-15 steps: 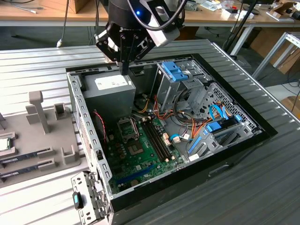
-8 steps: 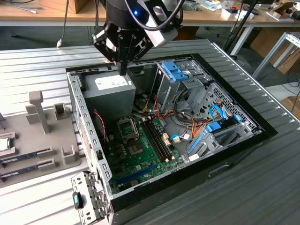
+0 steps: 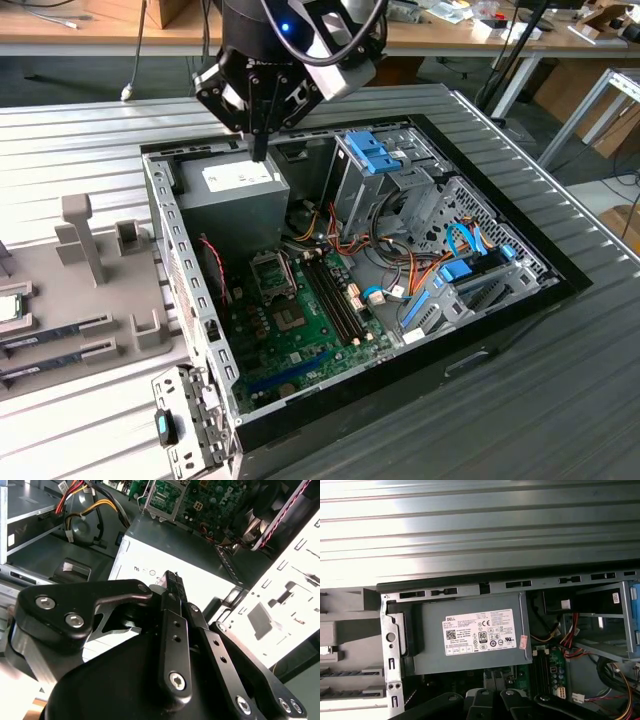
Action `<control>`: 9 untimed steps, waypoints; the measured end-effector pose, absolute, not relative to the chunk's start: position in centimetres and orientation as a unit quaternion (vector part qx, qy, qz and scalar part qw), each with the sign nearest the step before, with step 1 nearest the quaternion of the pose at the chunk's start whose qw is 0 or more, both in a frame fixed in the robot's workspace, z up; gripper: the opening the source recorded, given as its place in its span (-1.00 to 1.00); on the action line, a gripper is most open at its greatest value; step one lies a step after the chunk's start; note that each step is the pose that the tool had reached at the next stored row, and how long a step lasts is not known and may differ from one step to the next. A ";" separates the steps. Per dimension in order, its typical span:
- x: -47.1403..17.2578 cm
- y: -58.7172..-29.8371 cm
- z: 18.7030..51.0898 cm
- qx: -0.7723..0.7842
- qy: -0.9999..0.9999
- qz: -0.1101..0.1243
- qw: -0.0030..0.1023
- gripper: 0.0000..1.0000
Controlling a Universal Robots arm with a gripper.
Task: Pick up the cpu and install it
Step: 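Reach for the cpu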
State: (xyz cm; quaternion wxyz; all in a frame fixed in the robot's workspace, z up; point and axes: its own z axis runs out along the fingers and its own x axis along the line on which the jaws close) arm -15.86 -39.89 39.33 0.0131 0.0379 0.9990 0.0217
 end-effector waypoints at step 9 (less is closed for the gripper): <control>-16.2 -39.9 39.3 0.038 0.999 0.022 0.013 -0.79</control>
